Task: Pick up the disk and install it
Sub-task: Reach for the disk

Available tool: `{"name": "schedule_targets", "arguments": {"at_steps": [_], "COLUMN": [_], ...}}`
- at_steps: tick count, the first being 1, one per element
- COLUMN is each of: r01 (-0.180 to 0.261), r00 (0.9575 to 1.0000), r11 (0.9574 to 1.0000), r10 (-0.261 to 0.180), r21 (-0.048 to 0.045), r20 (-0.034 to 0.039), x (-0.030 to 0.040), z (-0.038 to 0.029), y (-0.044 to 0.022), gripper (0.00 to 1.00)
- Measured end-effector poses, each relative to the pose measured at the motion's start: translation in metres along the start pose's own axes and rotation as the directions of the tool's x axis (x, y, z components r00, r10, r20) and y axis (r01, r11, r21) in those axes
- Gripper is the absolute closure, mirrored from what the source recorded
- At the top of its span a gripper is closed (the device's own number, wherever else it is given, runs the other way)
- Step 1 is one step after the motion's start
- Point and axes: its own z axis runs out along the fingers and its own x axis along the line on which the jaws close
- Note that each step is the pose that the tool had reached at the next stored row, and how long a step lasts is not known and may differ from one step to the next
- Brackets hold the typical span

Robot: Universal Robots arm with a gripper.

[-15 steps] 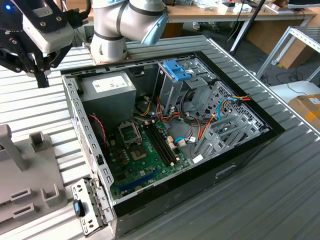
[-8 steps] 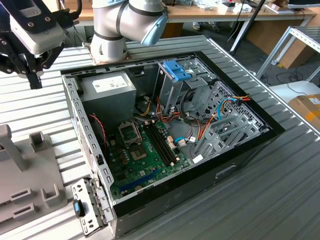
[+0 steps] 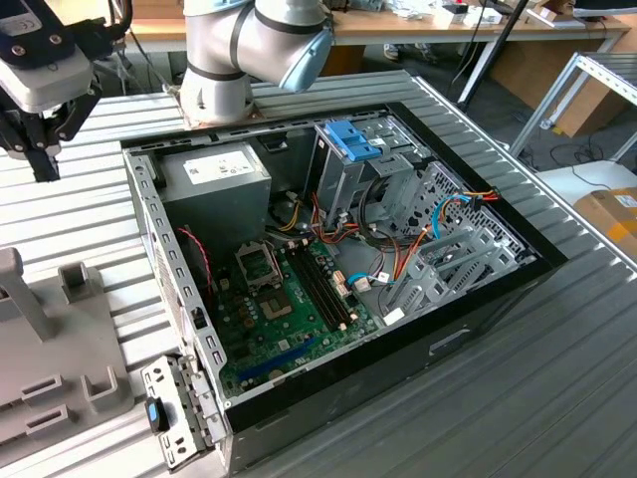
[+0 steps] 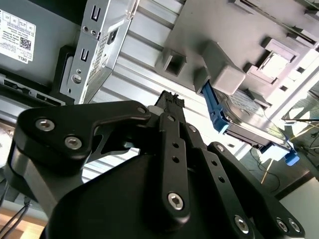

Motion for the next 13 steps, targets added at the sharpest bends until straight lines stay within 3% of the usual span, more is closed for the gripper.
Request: {"name": "schedule_targets", "arguments": {"at_steps": [6, 13], "r01": [0.000, 0.000], "r00": [1.0000, 1.0000], "r11": [1.0000, 1.0000], "r10": [0.000, 0.000], "r21": [0.0001, 0.0000], "r20": [-0.0001, 0.0001], "x": [0.0157, 0.0296], "z": [-0.0005, -0.0008], "y": [-0.0012, -0.0022], "gripper": [0.89, 0.89]}}
